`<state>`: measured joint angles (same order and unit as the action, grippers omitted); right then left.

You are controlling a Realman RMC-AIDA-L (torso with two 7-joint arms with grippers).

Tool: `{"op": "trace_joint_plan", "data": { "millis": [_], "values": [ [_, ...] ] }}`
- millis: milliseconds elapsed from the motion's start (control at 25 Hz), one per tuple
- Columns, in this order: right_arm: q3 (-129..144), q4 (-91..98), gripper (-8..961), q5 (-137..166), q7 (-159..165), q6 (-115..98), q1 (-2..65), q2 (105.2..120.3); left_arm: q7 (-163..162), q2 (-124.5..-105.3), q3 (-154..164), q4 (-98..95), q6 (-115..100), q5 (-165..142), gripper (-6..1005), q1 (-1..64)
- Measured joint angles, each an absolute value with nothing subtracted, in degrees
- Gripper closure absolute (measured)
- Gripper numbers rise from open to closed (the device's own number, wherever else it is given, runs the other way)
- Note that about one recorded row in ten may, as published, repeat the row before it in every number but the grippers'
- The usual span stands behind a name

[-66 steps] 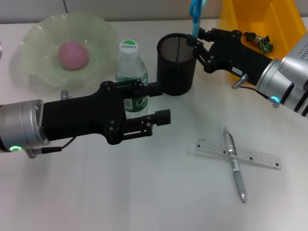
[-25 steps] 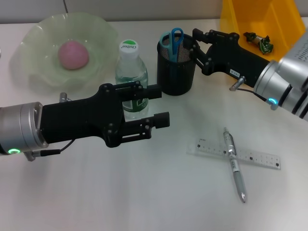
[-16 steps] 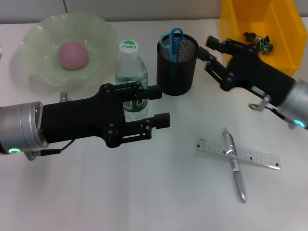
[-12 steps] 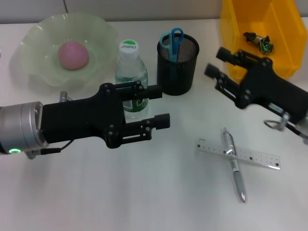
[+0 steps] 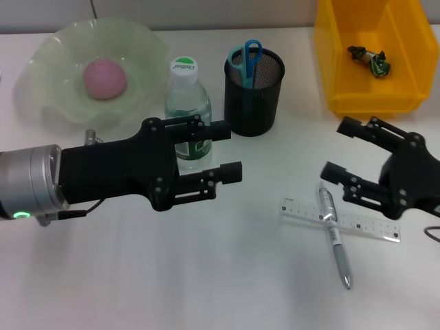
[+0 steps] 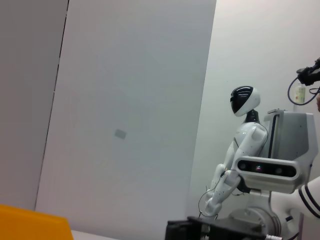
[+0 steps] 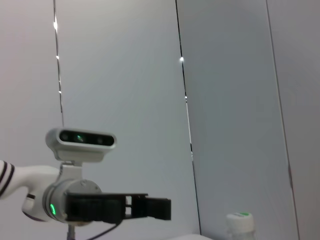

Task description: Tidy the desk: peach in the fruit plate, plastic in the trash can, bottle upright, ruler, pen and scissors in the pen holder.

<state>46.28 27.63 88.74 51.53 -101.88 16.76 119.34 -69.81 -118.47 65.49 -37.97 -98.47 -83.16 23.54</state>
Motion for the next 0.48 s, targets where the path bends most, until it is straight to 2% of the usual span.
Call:
{"op": "trace_joint_plan", "data": {
  "millis": [120,480],
  "values": [
    [45.48,31.41,193,89.53,54.94,-104.71,14.27,119.25,-69.47,-118.47,66.04,-37.95,-98.3,-83.29,372,23.11],
    [43.48,44.96,194,101.33,72.93,-107.6,12.84,119.21,-66.66,-118.56,68.5,-35.51,-98.17,-83.32,372,22.5]
  ]
}}
